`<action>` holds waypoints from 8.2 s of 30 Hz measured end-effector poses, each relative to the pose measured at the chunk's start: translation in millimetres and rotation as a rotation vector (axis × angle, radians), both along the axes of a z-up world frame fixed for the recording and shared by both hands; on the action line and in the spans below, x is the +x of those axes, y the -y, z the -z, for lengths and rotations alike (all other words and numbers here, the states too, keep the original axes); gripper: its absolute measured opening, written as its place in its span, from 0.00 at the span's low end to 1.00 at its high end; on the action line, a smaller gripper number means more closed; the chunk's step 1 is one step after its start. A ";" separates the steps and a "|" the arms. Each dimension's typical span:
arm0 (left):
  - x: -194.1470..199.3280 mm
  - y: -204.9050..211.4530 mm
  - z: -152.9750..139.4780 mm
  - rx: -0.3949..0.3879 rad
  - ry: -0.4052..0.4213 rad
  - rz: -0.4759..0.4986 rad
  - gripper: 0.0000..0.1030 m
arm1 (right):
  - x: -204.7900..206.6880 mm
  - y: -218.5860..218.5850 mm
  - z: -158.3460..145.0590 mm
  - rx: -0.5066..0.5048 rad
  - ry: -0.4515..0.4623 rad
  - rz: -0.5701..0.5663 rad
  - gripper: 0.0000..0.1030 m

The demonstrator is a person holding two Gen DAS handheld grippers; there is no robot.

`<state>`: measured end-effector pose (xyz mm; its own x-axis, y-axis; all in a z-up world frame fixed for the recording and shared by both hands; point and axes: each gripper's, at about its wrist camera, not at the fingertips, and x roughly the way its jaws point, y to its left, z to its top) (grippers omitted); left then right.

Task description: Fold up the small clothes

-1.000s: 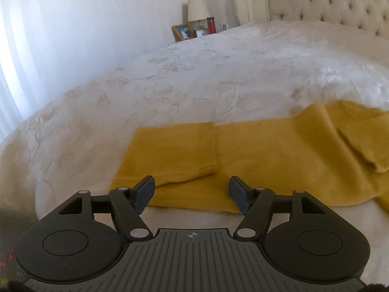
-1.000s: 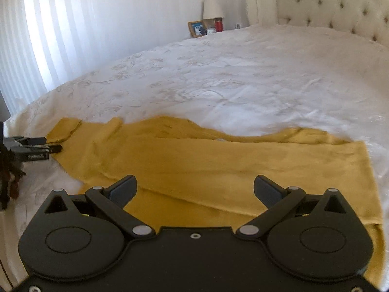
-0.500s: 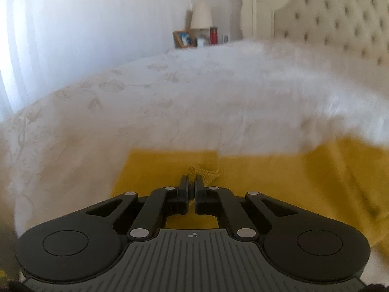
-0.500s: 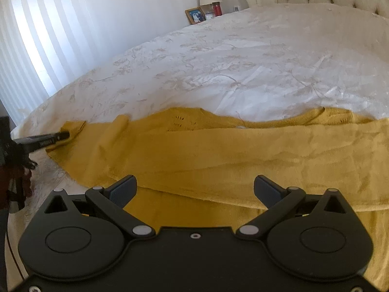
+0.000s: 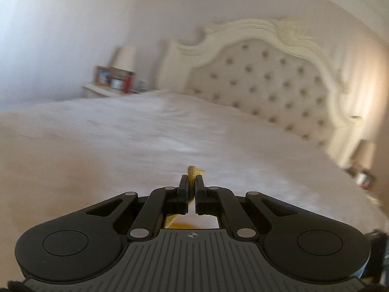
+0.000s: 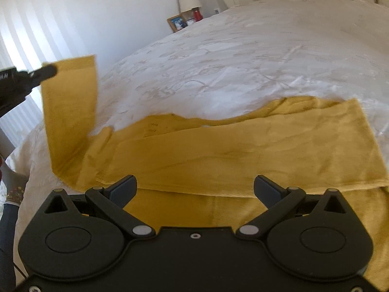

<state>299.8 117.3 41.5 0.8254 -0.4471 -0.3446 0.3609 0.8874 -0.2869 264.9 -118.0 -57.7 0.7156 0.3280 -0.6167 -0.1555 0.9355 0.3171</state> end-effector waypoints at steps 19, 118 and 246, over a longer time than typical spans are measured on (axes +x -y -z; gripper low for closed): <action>-51.1 28.0 97.9 0.151 -0.190 -0.033 0.63 | 10.7 31.0 6.6 0.054 -0.035 0.051 0.92; -2.4 0.8 142.5 0.325 -0.213 -0.227 0.89 | 2.1 115.9 8.3 -0.275 0.102 0.210 0.68; -282.7 -13.7 122.3 0.233 -0.446 -0.257 0.71 | -267.7 138.0 31.7 -0.088 -0.237 0.189 0.59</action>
<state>17.1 131.0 -80.8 0.6497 -0.1210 -0.7505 0.0135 0.9889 -0.1477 -2.9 -256.1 -89.4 0.5916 0.1415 -0.7937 0.0919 0.9662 0.2408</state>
